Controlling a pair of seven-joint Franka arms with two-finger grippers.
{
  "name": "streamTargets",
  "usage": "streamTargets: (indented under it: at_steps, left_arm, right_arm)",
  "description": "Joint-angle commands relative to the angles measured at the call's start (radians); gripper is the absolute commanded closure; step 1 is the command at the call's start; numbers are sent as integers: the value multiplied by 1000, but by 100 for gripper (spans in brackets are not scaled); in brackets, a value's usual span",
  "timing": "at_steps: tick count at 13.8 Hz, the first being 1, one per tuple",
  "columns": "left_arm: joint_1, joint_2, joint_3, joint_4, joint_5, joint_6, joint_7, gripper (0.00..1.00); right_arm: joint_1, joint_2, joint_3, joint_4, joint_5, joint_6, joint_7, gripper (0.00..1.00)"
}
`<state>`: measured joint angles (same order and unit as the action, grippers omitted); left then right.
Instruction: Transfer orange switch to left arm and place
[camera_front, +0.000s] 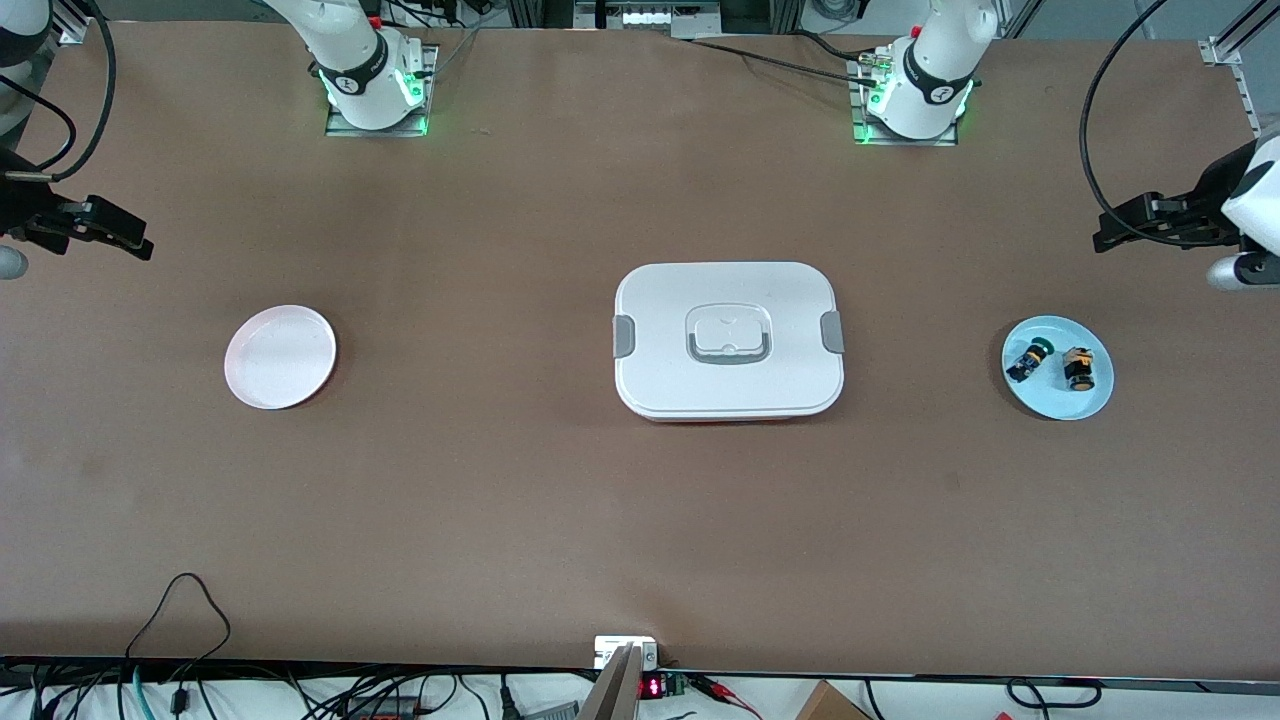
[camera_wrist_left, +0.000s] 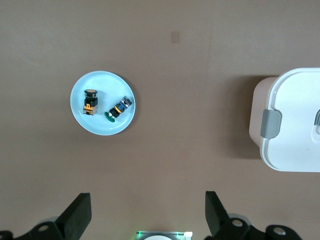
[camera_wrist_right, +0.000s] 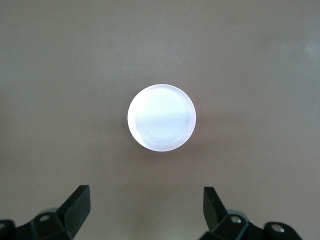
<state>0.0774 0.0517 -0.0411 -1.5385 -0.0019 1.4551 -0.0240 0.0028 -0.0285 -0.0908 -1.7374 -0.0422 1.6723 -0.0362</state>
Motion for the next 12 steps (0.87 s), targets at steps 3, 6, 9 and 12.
streamTargets:
  at_steps: [3, 6, 9, 12]
  left_arm:
    - [4, 37, -3, 55, 31, -5, -13, 0]
    - [-5, 51, -5, 58, 60, -4, -10, 0]
    - [-5, 54, -5, 61, 48, -5, -19, 0]
    - [-5, 54, -5, 60, 48, -7, -20, 0]
  right_arm:
    - [-9, 10, 11, 45, 13, -17, 4, 0]
    - [-10, 25, 11, 47, 13, -8, -1, 0]
    - [-9, 28, 13, 47, 13, -9, -2, 0]
    - [-9, 25, 13, 48, 13, -16, -2, 0]
